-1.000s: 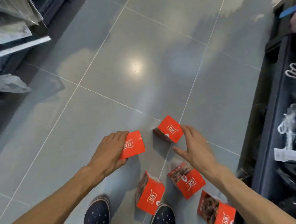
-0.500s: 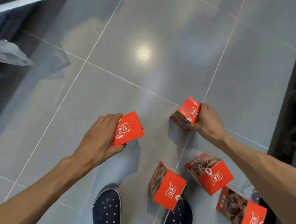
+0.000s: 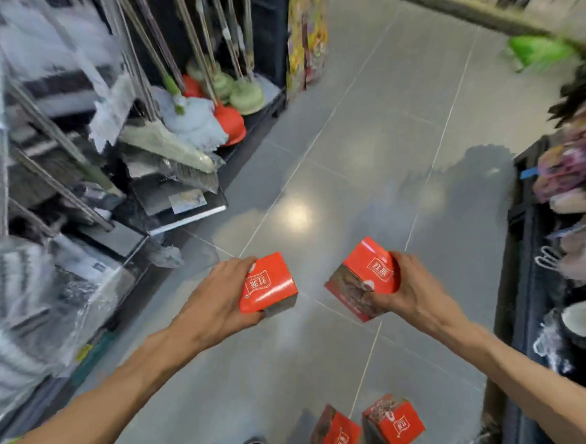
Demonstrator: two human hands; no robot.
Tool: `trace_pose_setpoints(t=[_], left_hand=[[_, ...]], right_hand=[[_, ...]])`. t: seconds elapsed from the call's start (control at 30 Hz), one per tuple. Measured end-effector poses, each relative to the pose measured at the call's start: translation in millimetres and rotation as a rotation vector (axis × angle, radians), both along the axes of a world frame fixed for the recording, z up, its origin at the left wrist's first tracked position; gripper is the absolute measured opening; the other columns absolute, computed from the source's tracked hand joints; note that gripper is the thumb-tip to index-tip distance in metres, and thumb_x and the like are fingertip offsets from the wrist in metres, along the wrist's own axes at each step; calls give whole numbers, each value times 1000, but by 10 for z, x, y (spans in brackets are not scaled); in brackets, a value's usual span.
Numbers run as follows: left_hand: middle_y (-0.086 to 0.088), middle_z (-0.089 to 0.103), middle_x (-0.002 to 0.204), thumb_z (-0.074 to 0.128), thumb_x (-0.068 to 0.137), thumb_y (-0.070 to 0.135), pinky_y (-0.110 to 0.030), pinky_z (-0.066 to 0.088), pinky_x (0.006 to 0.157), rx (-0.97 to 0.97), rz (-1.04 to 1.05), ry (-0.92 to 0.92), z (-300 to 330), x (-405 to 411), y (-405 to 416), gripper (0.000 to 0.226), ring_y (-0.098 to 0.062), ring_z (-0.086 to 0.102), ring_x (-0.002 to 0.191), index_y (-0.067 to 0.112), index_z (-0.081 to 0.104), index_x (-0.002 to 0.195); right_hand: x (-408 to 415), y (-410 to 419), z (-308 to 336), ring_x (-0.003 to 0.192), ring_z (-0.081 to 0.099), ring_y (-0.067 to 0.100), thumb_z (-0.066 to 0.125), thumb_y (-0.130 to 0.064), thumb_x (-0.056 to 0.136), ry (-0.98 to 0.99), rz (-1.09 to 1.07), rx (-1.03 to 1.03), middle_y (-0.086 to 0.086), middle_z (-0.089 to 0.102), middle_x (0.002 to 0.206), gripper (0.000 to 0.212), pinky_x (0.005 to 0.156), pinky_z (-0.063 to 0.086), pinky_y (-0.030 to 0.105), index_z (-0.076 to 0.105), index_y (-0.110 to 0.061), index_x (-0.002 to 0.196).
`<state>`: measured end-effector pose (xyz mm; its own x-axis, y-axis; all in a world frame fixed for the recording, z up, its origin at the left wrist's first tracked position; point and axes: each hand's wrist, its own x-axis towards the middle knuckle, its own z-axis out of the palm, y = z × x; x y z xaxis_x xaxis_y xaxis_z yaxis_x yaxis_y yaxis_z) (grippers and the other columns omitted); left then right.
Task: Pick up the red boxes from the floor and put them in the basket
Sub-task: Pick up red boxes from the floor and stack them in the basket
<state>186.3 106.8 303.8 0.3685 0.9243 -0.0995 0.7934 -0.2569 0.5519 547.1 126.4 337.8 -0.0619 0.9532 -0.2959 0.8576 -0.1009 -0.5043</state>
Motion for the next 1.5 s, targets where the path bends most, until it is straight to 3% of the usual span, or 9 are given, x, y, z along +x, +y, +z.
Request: trace_pose_setpoints(t=[0.3, 0.47, 0.6, 0.97, 1.07, 1.13, 1.33, 1.43, 1.5], left_hand=[[6, 48, 127, 67, 72, 71, -38, 41, 98, 199, 40, 56, 3450, -937, -275, 92, -13, 43, 113, 26, 32, 143], [0, 50, 130, 61, 67, 81, -36, 39, 98, 224, 106, 92, 4887, -1365, -745, 100, -17, 46, 115, 21, 36, 144], [5, 49, 124, 55, 60, 92, -31, 39, 94, 271, 207, 78, 5744, -1675, -1249, 109, -14, 47, 111, 20, 41, 141], [1, 53, 134, 74, 68, 69, -24, 33, 94, 397, 781, 154, 6680, -2410, -3298, 93, -16, 49, 120, 20, 44, 141], [8, 58, 127, 70, 68, 77, -34, 42, 100, 382, 929, 214, 6777, -2608, -4168, 87, -11, 54, 116, 32, 47, 139], [16, 56, 117, 79, 71, 63, -23, 45, 89, 360, 1024, 163, 6879, -2622, -4804, 75, -2, 54, 104, 41, 46, 134], [12, 54, 120, 76, 66, 72, -24, 49, 82, 276, 1411, 159, 6902, -2683, -6821, 88, -2, 56, 99, 33, 43, 137], [18, 55, 115, 74, 65, 75, -19, 50, 75, 286, 1561, 174, 6903, -2640, -7845, 82, -1, 59, 98, 41, 43, 132], [17, 56, 113, 74, 65, 75, -17, 48, 75, 284, 1672, 198, 6891, -2594, -8540, 86, 1, 58, 94, 36, 44, 135]], right_hand=[[-908, -263, 3620, 87, 61, 11, 76, -57, 62, 130, 64, 210, -6, 56, 103, 69, 75, 55, 41, 48, -30, 119], [-1362, -490, 4972, 80, 62, 11, 86, -41, 67, 227, 207, 307, -9, 59, 92, 55, 73, 56, 41, 50, -27, 107], [-1719, -718, 5754, 83, 62, 10, 81, -59, 61, 256, 332, 347, -5, 62, 98, 70, 75, 56, 41, 52, -24, 113], [-3192, -1343, 6593, 87, 58, 5, 80, -59, 68, 282, 867, 391, -16, 50, 106, 69, 73, 56, 29, 39, -35, 118], [-3759, -1775, 6711, 84, 60, 3, 81, -57, 68, 324, 1027, 356, -16, 55, 103, 65, 73, 55, 29, 43, -34, 115], [-4141, -2130, 6753, 79, 62, 0, 84, -51, 67, 369, 1120, 334, -14, 61, 95, 55, 71, 54, 27, 48, -34, 106], [-5232, -3589, 6809, 76, 53, -12, 84, -48, 68, 401, 1419, 305, -25, 54, 92, 52, 67, 42, 3, 48, -44, 105], [-5767, -4455, 6730, 93, 61, 10, 67, -82, 56, 337, 1559, 405, -10, 63, 108, 81, 87, 50, 28, 54, -37, 122], [-6105, -5110, 6679, 96, 60, 13, 71, -78, 58, 341, 1647, 353, -6, 61, 116, 88, 87, 50, 34, 51, -30, 129]])
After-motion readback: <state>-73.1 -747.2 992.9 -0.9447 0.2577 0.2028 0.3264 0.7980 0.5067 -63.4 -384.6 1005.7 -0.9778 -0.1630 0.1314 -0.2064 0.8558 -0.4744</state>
